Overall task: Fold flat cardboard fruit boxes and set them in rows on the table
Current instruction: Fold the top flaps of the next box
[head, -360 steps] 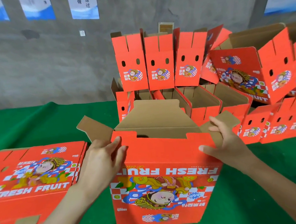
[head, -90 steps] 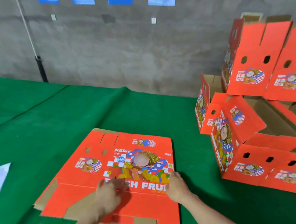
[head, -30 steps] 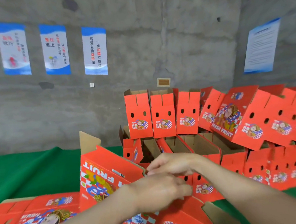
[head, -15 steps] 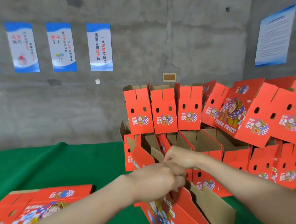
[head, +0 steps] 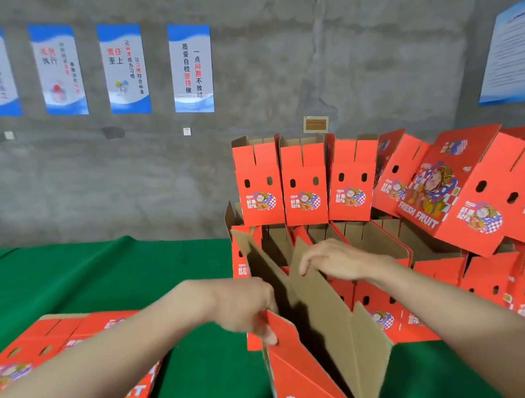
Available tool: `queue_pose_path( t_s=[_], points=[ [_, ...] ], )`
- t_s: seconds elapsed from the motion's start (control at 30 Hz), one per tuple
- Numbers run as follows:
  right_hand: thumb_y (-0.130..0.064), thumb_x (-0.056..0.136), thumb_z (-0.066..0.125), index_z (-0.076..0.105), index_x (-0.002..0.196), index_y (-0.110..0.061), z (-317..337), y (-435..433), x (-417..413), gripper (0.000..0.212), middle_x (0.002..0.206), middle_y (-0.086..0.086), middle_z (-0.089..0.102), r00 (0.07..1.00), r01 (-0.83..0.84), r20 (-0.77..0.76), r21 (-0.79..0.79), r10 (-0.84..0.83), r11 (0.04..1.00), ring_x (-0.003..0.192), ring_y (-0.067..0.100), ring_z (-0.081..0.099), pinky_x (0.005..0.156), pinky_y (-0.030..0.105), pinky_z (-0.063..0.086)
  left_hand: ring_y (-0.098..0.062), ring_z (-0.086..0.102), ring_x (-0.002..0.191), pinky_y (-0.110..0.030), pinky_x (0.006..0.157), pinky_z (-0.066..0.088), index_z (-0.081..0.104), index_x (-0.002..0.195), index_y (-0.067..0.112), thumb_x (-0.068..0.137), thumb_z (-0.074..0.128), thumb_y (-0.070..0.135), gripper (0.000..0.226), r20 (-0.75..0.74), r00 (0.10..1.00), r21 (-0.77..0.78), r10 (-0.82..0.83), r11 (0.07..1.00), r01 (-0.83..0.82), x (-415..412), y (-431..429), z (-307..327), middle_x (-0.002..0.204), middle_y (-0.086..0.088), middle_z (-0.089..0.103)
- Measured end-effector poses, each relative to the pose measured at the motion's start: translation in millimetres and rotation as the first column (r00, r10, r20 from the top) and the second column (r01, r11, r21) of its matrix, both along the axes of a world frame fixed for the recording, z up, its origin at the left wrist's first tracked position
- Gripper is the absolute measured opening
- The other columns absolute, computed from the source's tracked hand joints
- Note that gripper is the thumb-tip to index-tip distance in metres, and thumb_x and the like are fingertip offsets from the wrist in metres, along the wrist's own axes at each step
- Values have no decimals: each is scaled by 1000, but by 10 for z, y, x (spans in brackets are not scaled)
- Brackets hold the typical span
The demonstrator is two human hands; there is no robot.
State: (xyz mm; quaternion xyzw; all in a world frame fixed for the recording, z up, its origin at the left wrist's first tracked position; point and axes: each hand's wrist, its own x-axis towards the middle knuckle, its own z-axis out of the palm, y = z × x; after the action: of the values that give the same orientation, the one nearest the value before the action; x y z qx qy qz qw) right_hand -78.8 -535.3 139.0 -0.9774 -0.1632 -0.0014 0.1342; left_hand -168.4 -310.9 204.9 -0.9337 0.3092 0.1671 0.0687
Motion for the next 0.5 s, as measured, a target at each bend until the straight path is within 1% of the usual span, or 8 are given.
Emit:
queue_pose_path(
  t_s=[0.07, 0.13, 0.17, 0.23, 0.33, 0.37, 0.43, 0.5],
  points=[
    [0, 92, 36, 71, 101, -23, 33, -96, 49, 43, 146, 9, 42, 999, 42, -23, 8, -42, 999, 140, 19, 31, 101, 9, 22, -9, 35, 65, -6, 46, 32, 53, 122, 5, 97, 48, 12, 27, -24, 1000, -46, 5, 999, -6, 133, 124, -57, 133, -21, 52],
    [9, 85, 35, 65, 101, -38, 55, -199, 50, 58, 160, 9, 10, 995, 78, -68, -15, -78, 997, 148, 18, 2, 118, 29, 11, 2, 32, 55, -5, 43, 32, 58, 114, 8, 95, 52, 12, 20, -39, 999, -47, 39, 998, -40, 292, 272, -128, 130, -21, 55],
    [8, 85, 39, 63, 104, -41, 49, -247, 46, 57, 161, 7, 0, 993, 91, -68, -80, -97, 993, 148, 19, -6, 120, 38, 8, 6, 33, 52, -5, 42, 32, 62, 105, 9, 94, 55, 13, 13, -40, 997, -39, 63, 997, -65, 349, 346, -155, 126, -21, 58],
    [-12, 87, 59, 65, 104, -40, 28, -321, 52, 34, 161, 1, -4, 995, 96, 6, -251, -97, 963, 147, 22, -13, 119, 47, 0, 7, 42, 42, -5, 41, 31, 60, 83, 19, 91, 61, 19, 7, -33, 994, -63, 101, 993, -103, 539, 537, -238, 100, -12, 66],
    [-44, 79, 72, 67, 81, -37, 46, -281, -30, 9, 149, -3, 34, 994, 42, 107, -270, -14, 962, 144, 15, 15, 117, 50, -3, 1, 50, 50, -12, 48, 37, 58, 69, 23, 84, 68, 28, 18, -12, 984, -59, 180, 982, -180, 806, 916, -331, 67, 8, 57],
    [-48, 78, 71, 60, 72, -38, 62, -241, -60, 16, 136, -5, 49, 989, 5, 143, -239, 30, 971, 136, 13, 33, 117, 47, 1, -6, 55, 58, -17, 54, 42, 66, 76, 19, 82, 68, 26, 10, 2, 980, -76, 199, 977, -199, 873, 1029, -346, 70, 6, 62],
    [-50, 79, 69, 48, 61, -38, 109, -149, -116, 30, 99, -7, 65, 976, -70, 191, -193, 107, 979, 101, 10, 56, 107, 36, 26, -9, 63, 78, -19, 69, 46, 73, 101, 14, 80, 69, 20, 22, 51, 971, -148, 232, 964, -222, 991, 1226, -349, 92, 1, 72],
    [-50, 80, 69, 47, 56, -34, 137, -41, -175, 35, 71, -10, 59, 973, -112, 183, -166, 143, 980, 69, 7, 53, 74, 25, 38, -7, 61, 95, -17, 81, 43, 67, 117, 17, 77, 73, 20, 40, 161, 959, -173, 235, 963, -207, 1040, 1325, -318, 114, 3, 68]
  ],
)
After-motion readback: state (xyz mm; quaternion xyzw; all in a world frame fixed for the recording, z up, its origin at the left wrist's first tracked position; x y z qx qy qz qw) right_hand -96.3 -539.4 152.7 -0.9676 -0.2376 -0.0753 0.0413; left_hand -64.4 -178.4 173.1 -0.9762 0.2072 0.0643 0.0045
